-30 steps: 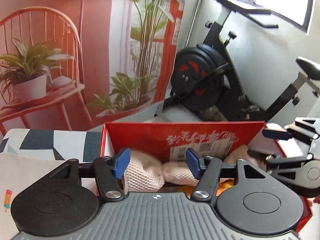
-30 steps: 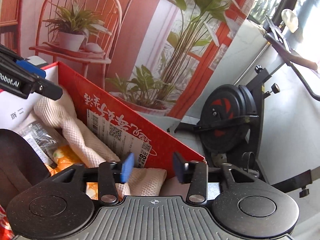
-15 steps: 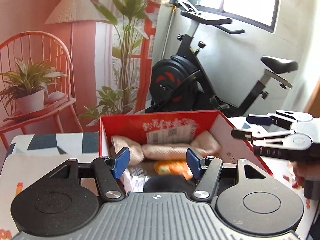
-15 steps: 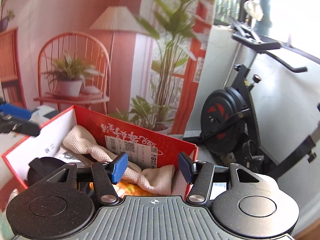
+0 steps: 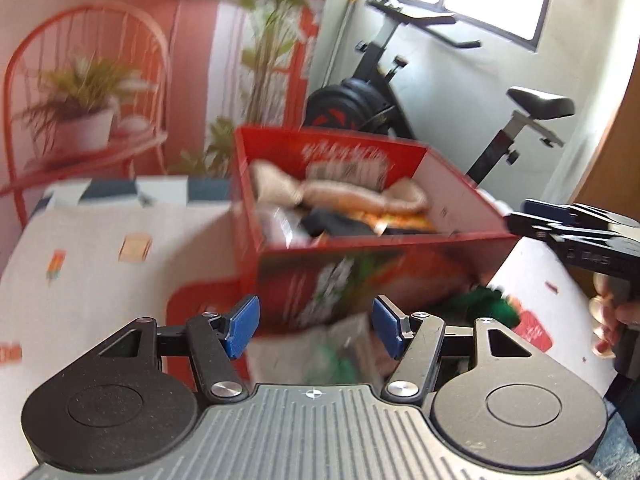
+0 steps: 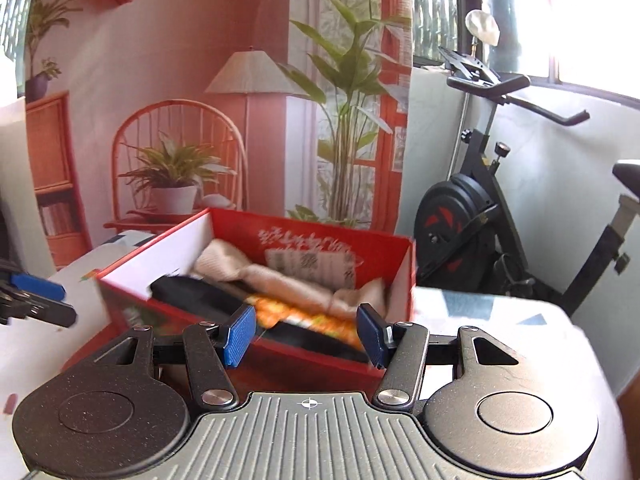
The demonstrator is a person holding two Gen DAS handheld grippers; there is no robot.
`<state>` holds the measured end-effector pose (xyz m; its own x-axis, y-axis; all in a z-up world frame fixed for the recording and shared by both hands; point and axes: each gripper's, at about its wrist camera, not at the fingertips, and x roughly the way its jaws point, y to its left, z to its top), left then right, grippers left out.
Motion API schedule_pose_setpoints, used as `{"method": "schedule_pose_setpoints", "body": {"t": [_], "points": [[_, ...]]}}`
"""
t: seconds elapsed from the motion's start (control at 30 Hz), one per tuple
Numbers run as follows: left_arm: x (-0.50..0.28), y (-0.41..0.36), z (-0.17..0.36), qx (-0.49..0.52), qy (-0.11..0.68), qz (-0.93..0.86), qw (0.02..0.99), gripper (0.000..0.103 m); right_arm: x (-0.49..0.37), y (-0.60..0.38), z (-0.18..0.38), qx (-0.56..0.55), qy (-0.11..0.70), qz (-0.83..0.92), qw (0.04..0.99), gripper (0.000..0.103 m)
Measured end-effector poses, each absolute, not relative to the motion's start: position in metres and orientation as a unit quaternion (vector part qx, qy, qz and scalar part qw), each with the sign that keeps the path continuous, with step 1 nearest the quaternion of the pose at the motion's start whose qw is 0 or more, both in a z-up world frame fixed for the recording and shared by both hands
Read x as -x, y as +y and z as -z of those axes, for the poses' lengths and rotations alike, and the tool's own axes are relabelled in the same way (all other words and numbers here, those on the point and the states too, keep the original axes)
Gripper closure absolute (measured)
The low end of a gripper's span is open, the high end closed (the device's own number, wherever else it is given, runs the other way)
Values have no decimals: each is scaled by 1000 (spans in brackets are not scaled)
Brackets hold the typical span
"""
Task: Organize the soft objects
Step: 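Move both open grippers back to the clear bag of green cables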
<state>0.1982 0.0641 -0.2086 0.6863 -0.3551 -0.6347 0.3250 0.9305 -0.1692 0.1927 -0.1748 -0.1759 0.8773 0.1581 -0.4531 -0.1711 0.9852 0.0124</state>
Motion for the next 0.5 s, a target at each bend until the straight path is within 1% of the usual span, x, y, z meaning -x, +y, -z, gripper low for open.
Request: {"method": "schedule_pose_setpoints", "body": {"t": [0.13,0.37,0.47,0.5], "points": [[-197,80,236,51,373,174,910,38,-171,-160,194,6,242,-94,966,50],[-191,89,283,110,402,163,895,38,-146,-138,234,-11,281,-109,953,49],[-189,91,292,126,400,163,893,39,-136,-131,247,-22,293,-119,948,49],[-189,91,295,131,404,166,890,41,-134,-129,250,-27,297,-122,947,49]]}}
